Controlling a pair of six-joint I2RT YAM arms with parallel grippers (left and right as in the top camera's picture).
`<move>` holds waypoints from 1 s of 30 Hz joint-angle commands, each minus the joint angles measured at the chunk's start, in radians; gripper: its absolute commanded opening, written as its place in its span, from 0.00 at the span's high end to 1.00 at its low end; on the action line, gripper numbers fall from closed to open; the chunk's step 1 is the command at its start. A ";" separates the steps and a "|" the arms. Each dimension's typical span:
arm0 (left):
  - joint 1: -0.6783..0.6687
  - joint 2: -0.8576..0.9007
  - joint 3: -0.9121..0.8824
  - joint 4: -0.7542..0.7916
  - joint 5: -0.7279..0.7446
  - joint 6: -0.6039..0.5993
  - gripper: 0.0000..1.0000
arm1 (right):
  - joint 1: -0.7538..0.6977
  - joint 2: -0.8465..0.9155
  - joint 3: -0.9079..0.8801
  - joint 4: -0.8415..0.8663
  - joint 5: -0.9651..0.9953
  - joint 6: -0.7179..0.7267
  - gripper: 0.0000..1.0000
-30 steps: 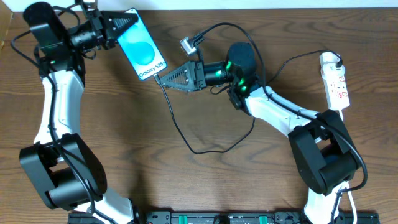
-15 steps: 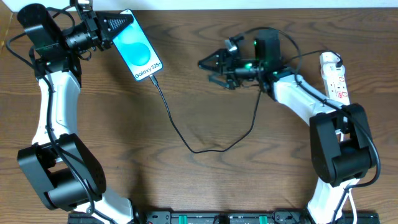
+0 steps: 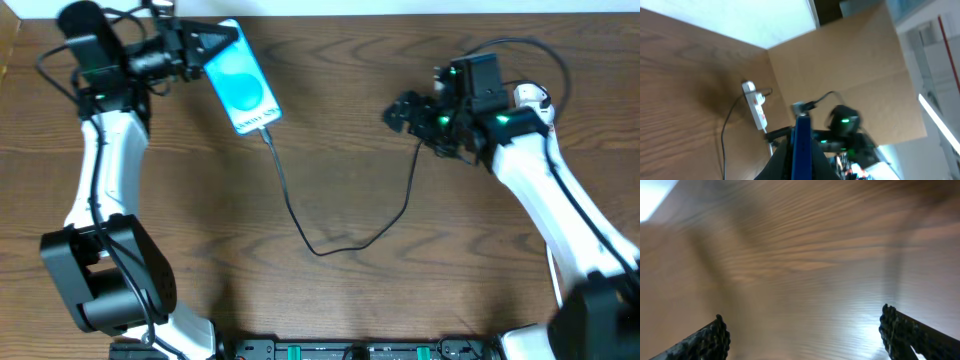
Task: Plug charger to phone and switch on socket
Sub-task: 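Open the right gripper, release the plug, and retract right arm, then lower the plugged phone onto the table center with the left gripper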
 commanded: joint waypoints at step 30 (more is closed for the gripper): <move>-0.512 0.229 -0.225 -0.362 -0.379 0.455 0.92 | 0.000 -0.166 0.008 -0.193 0.441 -0.053 0.01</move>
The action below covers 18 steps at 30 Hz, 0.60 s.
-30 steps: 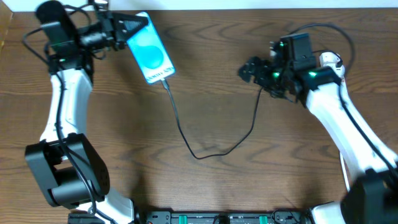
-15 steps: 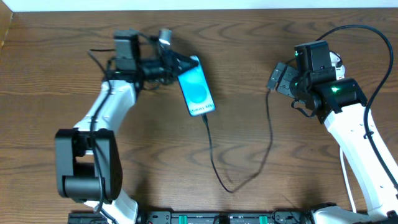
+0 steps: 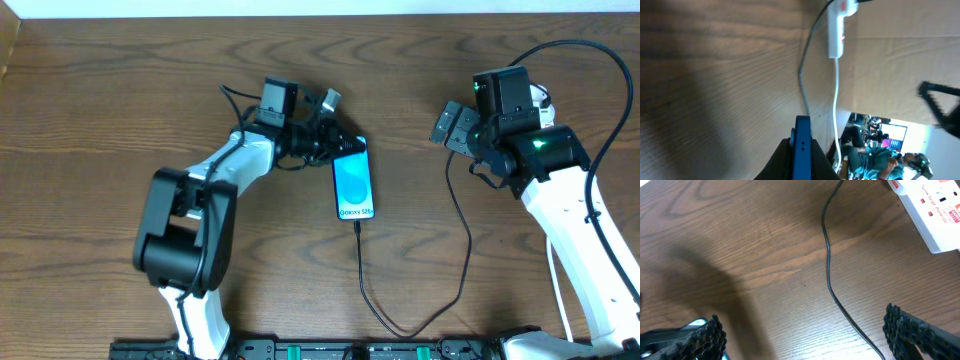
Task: Plug charger to phone and switch on socket
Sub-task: 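Lower the plugged phone onto the table center with the left gripper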
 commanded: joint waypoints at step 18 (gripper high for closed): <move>-0.050 0.050 0.008 -0.082 -0.080 0.007 0.93 | 0.002 -0.008 0.005 -0.001 0.016 -0.021 0.01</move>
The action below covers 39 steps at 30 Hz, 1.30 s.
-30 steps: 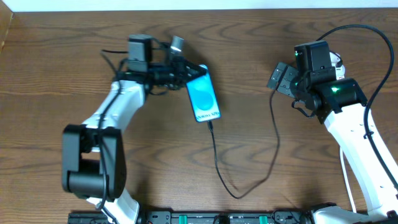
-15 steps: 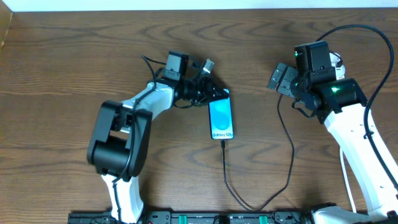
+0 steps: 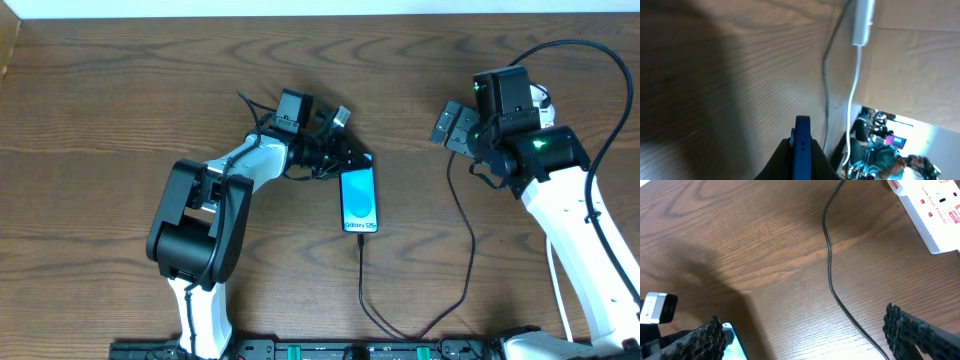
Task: Plug charger to phone and switch on socket
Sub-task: 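Lower the plugged phone onto the table center with the left gripper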
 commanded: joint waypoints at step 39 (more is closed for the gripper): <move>-0.003 0.052 0.007 -0.057 -0.134 0.018 0.92 | 0.002 0.025 -0.011 0.016 -0.015 -0.019 0.01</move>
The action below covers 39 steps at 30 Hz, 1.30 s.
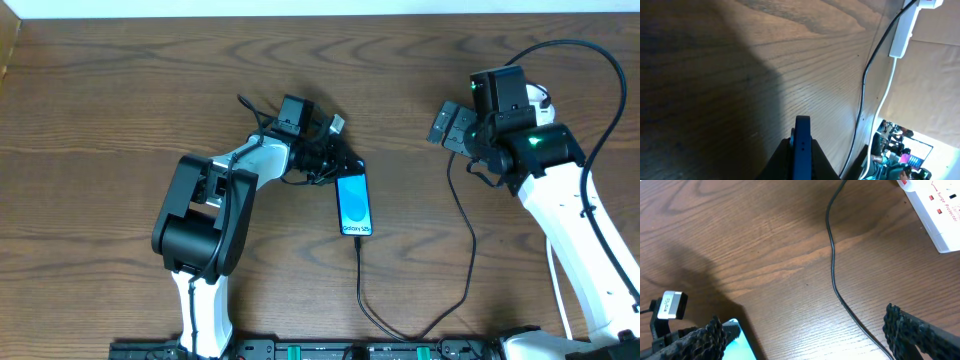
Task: Plug charger to phone and switch on socket
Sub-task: 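Lower the plugged phone onto the table center with the left gripper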
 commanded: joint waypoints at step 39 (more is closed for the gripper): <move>-0.013 0.011 0.007 -0.116 -0.244 0.032 0.54 | 0.002 0.004 -0.022 0.007 -0.007 -0.018 0.02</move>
